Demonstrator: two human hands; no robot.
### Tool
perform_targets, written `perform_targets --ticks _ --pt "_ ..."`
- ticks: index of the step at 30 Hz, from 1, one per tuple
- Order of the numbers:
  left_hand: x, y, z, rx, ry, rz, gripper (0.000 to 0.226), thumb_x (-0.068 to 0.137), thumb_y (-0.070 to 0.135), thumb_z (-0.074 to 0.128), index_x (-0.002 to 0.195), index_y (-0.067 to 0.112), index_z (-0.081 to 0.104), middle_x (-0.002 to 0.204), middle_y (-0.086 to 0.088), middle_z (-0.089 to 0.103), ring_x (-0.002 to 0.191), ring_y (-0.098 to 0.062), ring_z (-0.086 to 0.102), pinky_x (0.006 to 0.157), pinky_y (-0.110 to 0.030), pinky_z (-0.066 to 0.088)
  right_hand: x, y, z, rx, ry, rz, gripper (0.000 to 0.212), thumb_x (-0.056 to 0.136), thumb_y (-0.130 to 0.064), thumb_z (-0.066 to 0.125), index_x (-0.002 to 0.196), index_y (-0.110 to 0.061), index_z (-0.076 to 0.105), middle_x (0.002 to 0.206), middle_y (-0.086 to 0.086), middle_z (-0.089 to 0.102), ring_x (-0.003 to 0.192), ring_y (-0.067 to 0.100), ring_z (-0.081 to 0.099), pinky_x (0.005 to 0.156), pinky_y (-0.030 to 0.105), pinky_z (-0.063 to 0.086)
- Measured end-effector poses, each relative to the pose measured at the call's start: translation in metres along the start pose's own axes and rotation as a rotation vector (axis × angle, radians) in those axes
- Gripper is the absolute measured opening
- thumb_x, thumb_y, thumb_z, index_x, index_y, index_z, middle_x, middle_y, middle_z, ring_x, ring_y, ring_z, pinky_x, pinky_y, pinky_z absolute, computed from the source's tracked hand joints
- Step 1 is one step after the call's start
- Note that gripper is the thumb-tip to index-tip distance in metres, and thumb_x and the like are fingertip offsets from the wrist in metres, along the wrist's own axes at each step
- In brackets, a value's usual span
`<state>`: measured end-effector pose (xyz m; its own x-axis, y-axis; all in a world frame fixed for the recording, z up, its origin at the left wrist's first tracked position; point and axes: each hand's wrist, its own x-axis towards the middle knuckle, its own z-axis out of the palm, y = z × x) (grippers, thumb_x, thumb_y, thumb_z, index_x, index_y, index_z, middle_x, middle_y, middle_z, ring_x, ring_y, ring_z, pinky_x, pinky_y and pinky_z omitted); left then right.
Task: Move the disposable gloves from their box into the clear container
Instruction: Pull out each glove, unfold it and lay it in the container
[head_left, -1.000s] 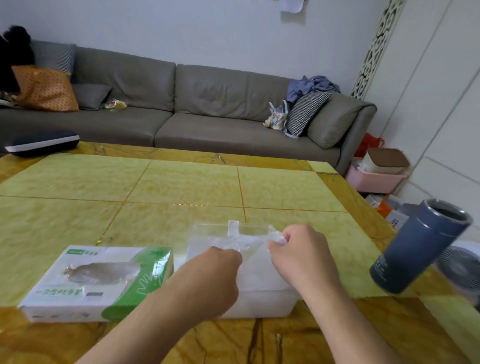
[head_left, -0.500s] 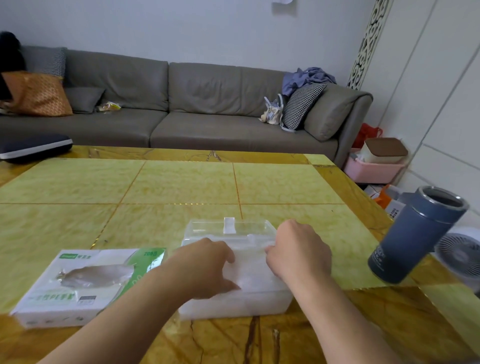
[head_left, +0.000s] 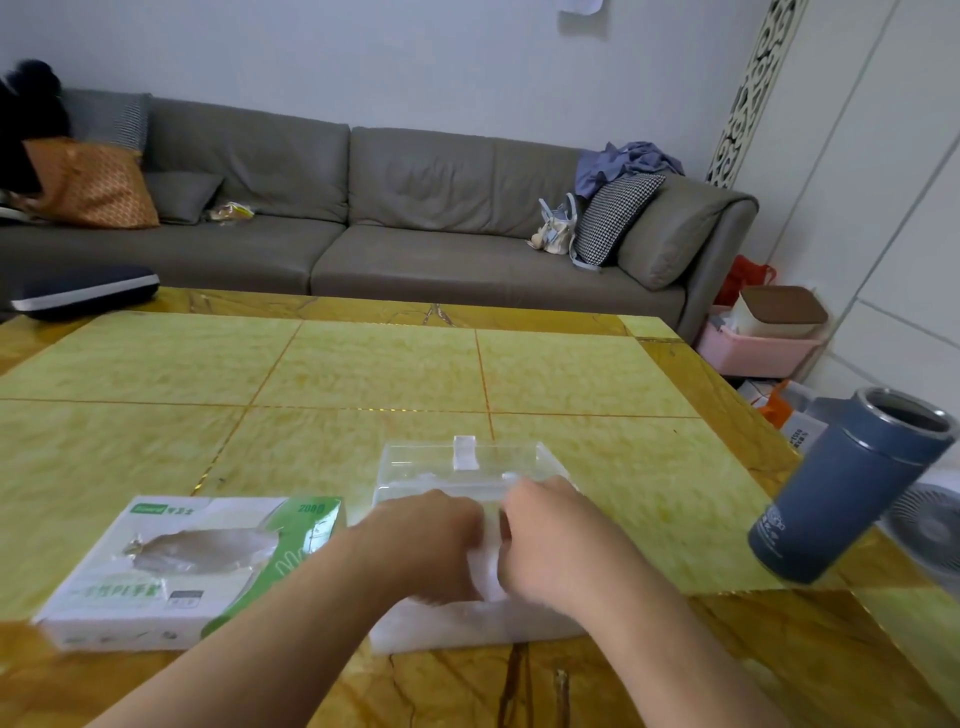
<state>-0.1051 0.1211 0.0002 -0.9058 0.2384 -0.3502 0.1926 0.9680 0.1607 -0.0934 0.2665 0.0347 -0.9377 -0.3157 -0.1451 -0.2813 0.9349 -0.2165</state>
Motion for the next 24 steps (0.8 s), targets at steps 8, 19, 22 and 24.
perform_targets --ticks 8,19,22,24 --pt "-0.008 0.005 -0.022 0.11 -0.248 -0.052 0.066 0.093 0.029 0.073 0.152 0.03 0.043 0.129 0.001 0.065 0.093 -0.02 0.062 0.078 -0.028 0.049 0.017 0.007 0.007 -0.159 -0.206 0.155 0.017 0.074 0.0 0.067 0.064 -0.011 0.057 0.07 0.005 0.056 0.053 0.02 0.053 0.042 0.025 0.034" --pt "-0.009 0.003 -0.011 0.198 -0.147 0.037 0.082 0.089 0.011 0.069 0.156 0.019 0.021 0.101 -0.004 0.059 0.095 -0.029 0.061 0.072 -0.036 0.047 0.036 -0.001 0.011 -0.204 -0.472 0.119 0.013 0.094 -0.021 0.07 0.103 -0.013 0.062 0.102 0.011 0.055 0.087 0.024 0.049 0.077 0.035 0.047" --pt "-0.018 -0.007 -0.015 0.171 -0.108 0.059 0.064 0.09 0.016 0.069 0.146 0.026 0.039 0.097 0.003 0.053 0.091 -0.024 0.056 0.073 -0.035 0.048 0.035 -0.003 0.014 -0.212 -0.456 0.16 0.019 0.092 -0.021 0.072 0.1 -0.015 0.056 0.129 0.015 0.057 0.086 0.024 0.053 0.075 0.034 0.047" --pt "-0.026 -0.01 -0.019 0.191 -0.055 0.068 0.061 0.089 0.016 0.073 0.143 0.028 0.046 0.112 0.003 0.061 0.098 -0.021 0.062 0.073 -0.032 0.047 0.039 -0.004 0.017 -0.238 -0.465 0.197 0.021 0.091 -0.02 0.072 0.103 -0.013 0.057 0.131 0.017 0.055 0.086 0.026 0.057 0.074 0.035 0.048"
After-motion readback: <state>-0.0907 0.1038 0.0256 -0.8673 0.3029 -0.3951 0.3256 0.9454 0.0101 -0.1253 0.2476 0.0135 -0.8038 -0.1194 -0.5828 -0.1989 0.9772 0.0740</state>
